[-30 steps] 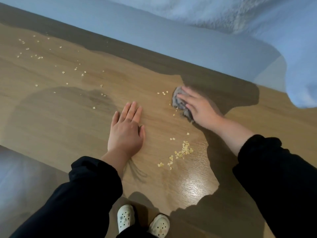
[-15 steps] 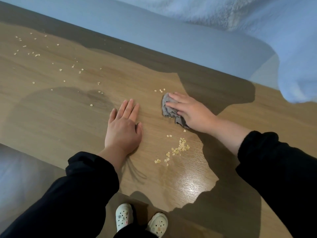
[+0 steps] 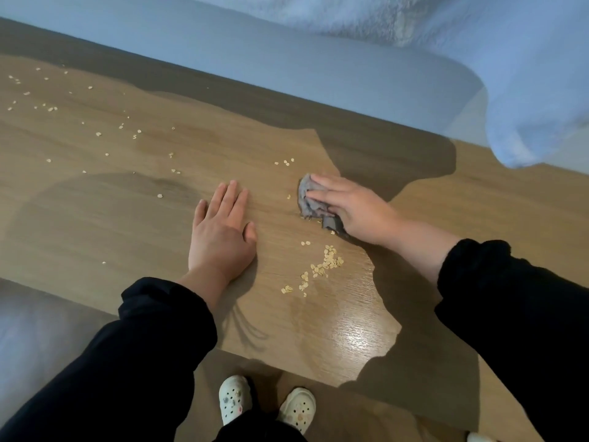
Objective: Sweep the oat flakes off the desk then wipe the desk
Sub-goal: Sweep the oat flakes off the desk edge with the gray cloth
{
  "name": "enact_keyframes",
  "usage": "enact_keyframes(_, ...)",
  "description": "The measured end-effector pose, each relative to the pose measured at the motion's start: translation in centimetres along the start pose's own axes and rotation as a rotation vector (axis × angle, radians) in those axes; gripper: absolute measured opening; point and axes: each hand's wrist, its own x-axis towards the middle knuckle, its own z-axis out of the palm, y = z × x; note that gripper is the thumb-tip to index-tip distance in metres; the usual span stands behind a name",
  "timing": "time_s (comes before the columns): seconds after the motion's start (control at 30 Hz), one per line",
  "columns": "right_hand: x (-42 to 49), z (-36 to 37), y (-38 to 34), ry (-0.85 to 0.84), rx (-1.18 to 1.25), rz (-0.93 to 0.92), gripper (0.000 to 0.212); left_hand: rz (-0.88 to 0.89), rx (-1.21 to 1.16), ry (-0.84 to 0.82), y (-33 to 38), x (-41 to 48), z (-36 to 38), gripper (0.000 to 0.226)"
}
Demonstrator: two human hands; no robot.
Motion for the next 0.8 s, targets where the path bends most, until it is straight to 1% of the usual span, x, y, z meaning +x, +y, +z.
enact_keyframes(0.07, -0.4, -0.1, -0.3, -0.003, 0.038, -0.024, 0.052, -0.005, -0.004, 0.003, 0.0, 0.0, 0.0, 0.06)
enact_keyframes(0.13, -0.3, -1.0, -0.8, 0.063, 0.16, 0.036, 0.052, -0.013, -0.008, 0.0, 0.0, 0.0, -0.1, 0.06)
enact_keyframes(0.2, 0.1, -2.8, -0.1, 0.22, 0.243, 0.185, 0.047, -0.018, -0.007, -0.002, 0.1, 0.1, -0.1, 0.061)
enact_keyframes(0.23, 0.3, -3.8, 0.8, 0.302, 0.231, 0.274, 0.045, -0.019, -0.006, -0.003, 0.1, 0.1, -0.1, 0.061)
enact_keyframes(0.27, 0.4, -4.6, 1.9, 0.349, 0.206, 0.335, 0.044, -0.023, -0.007, -0.005, 0.1, 0.1, -0.1, 0.061)
enact_keyframes(0.3, 0.5, -5.2, 2.8, 0.355, 0.188, 0.369, 0.044, -0.026, -0.007, -0.007, 0.1, 0.1, -0.2, 0.061)
enact_keyframes(0.37, 0.4, -5.5, 3.7, 0.286, 0.191, 0.394, 0.044, -0.028, -0.005, -0.012, 0.2, 0.1, -0.2, 0.061)
enact_keyframes(0.43, 0.5, -5.3, 3.7, 0.252, 0.264, 0.402, 0.042, -0.026, -0.002, -0.011, 0.1, 0.1, -0.2, 0.061)
enact_keyframes(0.53, 1.0, -6.3, 3.6, 0.32, 0.377, 0.46, 0.036, -0.02, 0.002, -0.012, 0.2, 0.1, -0.3, 0.061)
enact_keyframes(0.6, 1.1, -7.2, 4.4, 0.345, 0.376, 0.514, 0.034, -0.019, 0.005, -0.012, 0.2, 0.1, -0.3, 0.06)
enact_keyframes(0.63, 1.1, -7.5, 4.6, 0.309, 0.345, 0.543, 0.04, -0.02, 0.004, -0.013, 0.2, 0.1, -0.3, 0.06)
enact_keyframes(0.7, 1.2, -7.9, 4.1, 0.161, 0.264, 0.612, 0.052, -0.024, 0.001, -0.015, 0.2, 0.1, -0.3, 0.06)
enact_keyframes(0.77, 1.8, -7.8, 3.5, 0.032, 0.193, 0.697, 0.056, -0.028, -0.006, -0.014, 0.2, 0.1, -0.3, 0.06)
enact_keyframes(0.8, 2.3, -7.6, 3.5, 0.0, 0.18, 0.735, 0.056, -0.03, -0.01, -0.014, 0.2, 0.1, -0.3, 0.06)
